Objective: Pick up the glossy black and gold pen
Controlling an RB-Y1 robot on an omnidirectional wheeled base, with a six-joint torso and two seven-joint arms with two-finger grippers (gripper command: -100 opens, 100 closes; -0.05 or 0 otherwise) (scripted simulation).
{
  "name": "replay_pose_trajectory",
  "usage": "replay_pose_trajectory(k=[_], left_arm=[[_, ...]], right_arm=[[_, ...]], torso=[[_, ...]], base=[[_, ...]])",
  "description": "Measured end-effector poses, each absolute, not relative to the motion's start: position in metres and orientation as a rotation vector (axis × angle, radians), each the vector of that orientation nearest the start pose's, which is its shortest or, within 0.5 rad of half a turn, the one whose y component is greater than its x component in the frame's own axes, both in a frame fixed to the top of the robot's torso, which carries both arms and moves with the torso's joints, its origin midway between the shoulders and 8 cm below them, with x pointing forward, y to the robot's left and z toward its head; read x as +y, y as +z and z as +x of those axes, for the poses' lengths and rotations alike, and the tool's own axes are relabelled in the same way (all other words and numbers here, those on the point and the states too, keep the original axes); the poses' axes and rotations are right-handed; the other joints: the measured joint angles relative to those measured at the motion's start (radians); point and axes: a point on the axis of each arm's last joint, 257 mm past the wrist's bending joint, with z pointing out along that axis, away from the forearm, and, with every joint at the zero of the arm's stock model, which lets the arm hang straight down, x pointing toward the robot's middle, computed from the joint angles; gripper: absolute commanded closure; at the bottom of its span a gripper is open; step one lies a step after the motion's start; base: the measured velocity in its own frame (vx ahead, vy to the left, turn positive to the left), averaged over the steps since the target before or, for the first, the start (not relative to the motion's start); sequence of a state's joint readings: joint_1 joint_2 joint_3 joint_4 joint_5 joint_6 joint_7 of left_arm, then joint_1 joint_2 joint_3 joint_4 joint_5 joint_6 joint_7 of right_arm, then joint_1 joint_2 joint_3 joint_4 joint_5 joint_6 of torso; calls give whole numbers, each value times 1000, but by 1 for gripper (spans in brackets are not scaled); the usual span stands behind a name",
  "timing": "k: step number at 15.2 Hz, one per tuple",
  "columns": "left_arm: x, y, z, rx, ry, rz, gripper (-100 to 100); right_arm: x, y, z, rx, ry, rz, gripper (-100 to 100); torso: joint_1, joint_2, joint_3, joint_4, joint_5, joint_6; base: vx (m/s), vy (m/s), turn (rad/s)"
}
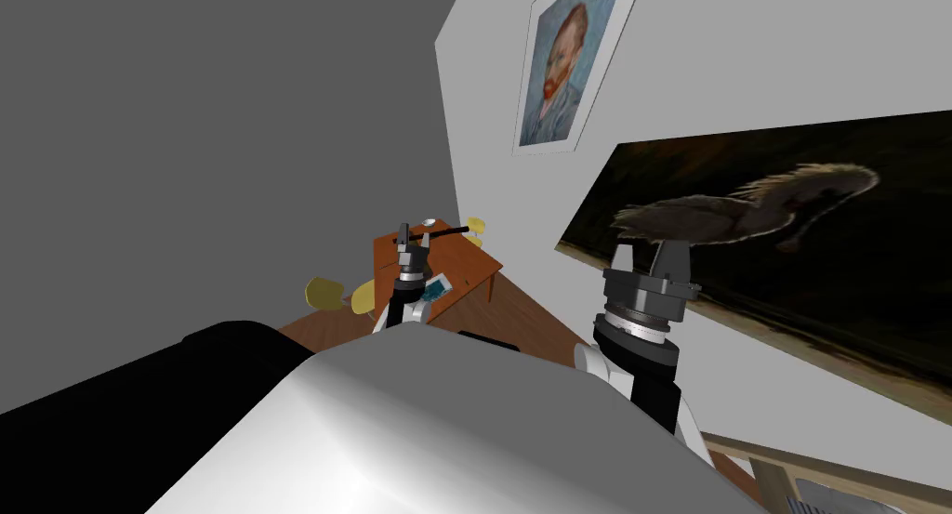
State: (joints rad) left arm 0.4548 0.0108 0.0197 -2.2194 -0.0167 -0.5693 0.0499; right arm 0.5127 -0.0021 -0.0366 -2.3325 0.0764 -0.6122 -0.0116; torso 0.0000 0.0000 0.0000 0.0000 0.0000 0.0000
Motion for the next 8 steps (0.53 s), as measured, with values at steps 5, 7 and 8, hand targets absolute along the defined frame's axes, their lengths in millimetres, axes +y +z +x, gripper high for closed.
replay_pose_trajectory(k=[5, 7, 8], left_arm=[[281, 5, 361, 692, -1307, -627, -100], [285, -6, 366, 732, -1286, -645, -100], [288, -11, 370, 752, -1274, -655, -100]], right_arm=[[-273, 62, 312, 555, 1259, 480, 0], [-273, 62, 312, 555, 1259, 480, 0], [-273, 62, 312, 555, 1259, 480, 0]], torso=[[-1, -2, -1, 0, 0, 0], [-1, -3, -2, -1, 0, 0], [-1, -3, -2, -1, 0, 0]], base=[[29, -18, -71], [34, -20, -63], [33, -17, -67]])
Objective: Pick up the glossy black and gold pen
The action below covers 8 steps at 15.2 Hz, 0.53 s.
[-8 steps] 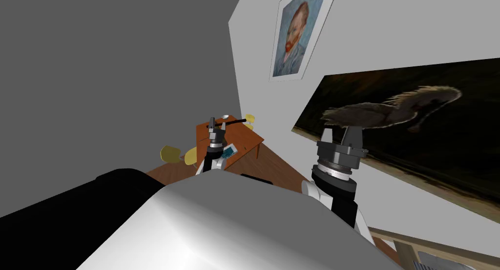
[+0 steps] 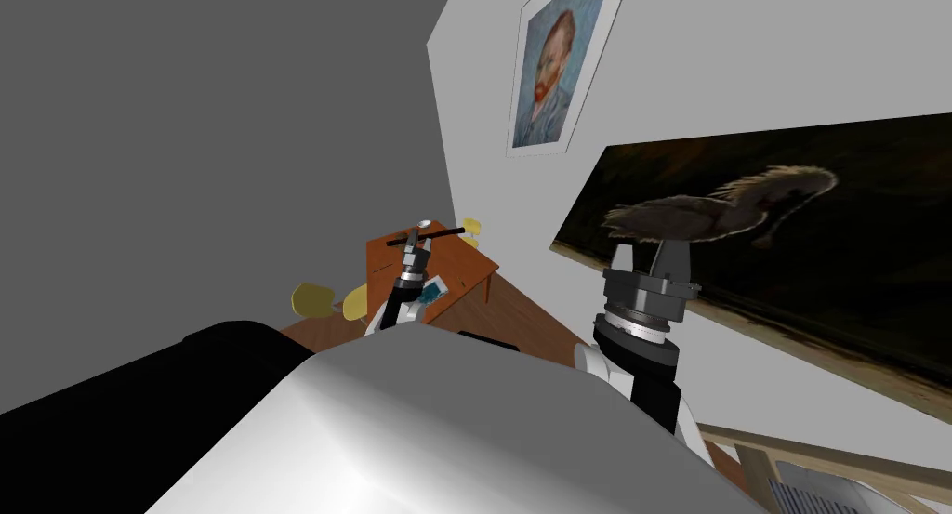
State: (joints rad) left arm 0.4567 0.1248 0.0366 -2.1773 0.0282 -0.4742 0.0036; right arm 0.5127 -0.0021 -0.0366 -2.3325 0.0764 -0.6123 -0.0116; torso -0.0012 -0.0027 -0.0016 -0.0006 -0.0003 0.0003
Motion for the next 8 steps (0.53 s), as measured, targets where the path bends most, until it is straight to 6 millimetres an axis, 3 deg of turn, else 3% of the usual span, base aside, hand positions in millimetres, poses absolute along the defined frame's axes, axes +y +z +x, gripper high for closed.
replay_pose_trajectory(k=[8], left_arm=[[314, -67, 394, 920, -1155, -769, -100]], right_arm=[[-273, 62, 312, 555, 1259, 480, 0]], torso=[[0, -1, 0, 0, 0, 0]], base=[[40, -22, -86]])
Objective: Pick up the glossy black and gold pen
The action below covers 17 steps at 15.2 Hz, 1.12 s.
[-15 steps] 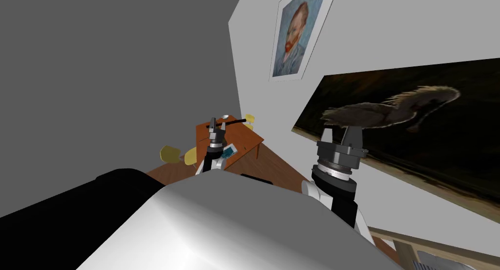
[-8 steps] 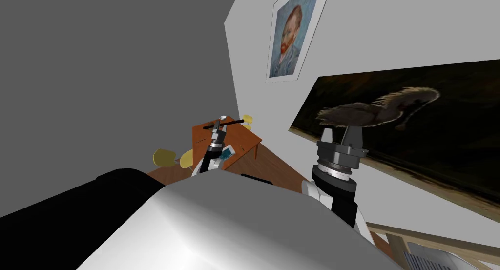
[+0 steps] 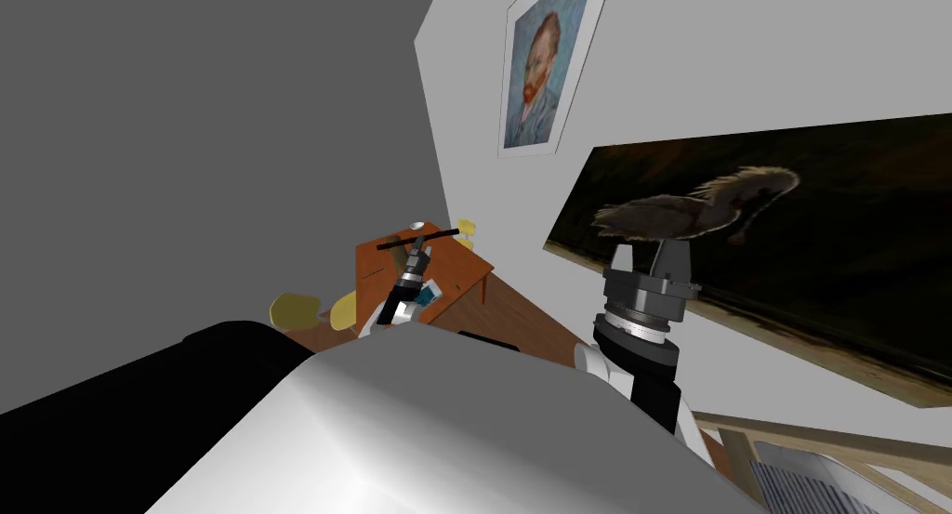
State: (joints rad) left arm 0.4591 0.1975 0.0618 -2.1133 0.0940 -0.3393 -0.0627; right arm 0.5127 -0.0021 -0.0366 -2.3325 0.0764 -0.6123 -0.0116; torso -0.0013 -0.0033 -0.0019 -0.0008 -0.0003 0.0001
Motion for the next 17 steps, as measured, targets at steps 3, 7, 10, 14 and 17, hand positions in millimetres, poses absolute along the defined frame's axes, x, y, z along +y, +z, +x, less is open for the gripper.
replay_pose_trajectory(k=[3, 7, 10, 14, 17], left_arm=[[322, -88, 401, 975, -1113, -815, -100], [334, -114, 410, 1045, -1055, -870, -100], [346, -140, 413, 1110, -1000, -921, -100], [361, -172, 414, 1189, -934, -985, -100], [371, -198, 415, 1250, -881, -1031, -100]], right_arm=[[-273, 62, 312, 555, 1259, 480, 0], [-273, 62, 312, 555, 1259, 480, 0], [-273, 62, 312, 555, 1259, 480, 0], [-273, 62, 312, 555, 1259, 480, 0], [-273, 62, 312, 555, 1259, 480, 0]], torso=[[0, 0, 0, 0, 0, 0], [0, 0, 0, 0, 0, 0], [0, 0, 0, 0, 0, 0], [0, 0, 0, 0, 0, 0], [0, 0, 0, 0, 0, 0]], base=[[34, -21, -82], [38, -20, -85], [44, -22, -76], [39, -16, -91], [43, -17, -80]])
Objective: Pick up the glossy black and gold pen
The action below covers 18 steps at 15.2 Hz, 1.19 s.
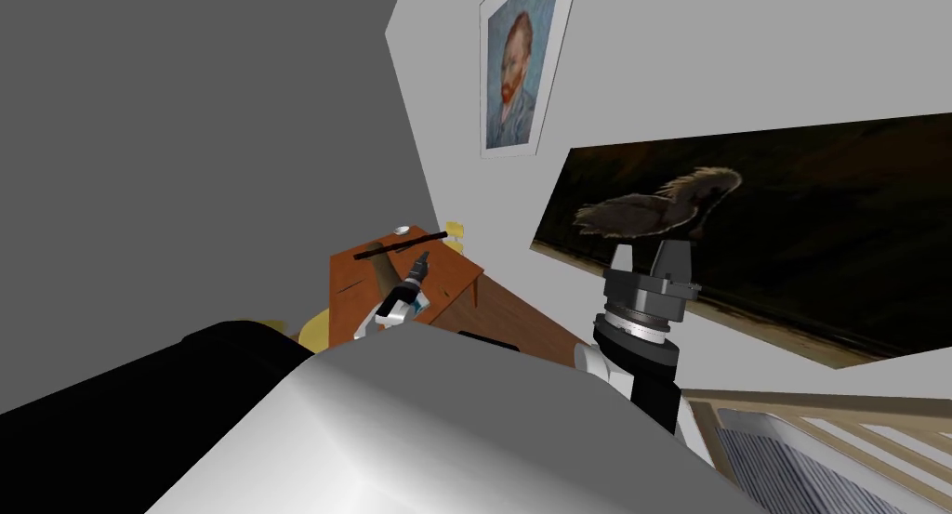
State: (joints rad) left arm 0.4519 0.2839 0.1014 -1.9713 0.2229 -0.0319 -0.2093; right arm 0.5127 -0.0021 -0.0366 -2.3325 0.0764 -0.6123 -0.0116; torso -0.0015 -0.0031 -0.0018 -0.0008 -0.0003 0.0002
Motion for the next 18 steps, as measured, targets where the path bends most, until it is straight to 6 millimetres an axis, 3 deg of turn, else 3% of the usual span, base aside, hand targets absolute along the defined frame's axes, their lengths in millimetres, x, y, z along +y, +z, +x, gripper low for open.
replay_pose_trajectory(k=[13, 18], left_arm=[[415, -297, 395, 1500, -662, -1218, -100], [434, -334, 377, 1599, -575, -1289, -100]], right_arm=[[-273, 62, 312, 555, 1259, 480, 0], [-273, 62, 312, 555, 1259, 480, 0]], torso=[[0, 1, 1, 0, 0, 0], [0, 0, 0, 0, 0, 0]], base=[[42, -15, -82], [46, -14, -84]])
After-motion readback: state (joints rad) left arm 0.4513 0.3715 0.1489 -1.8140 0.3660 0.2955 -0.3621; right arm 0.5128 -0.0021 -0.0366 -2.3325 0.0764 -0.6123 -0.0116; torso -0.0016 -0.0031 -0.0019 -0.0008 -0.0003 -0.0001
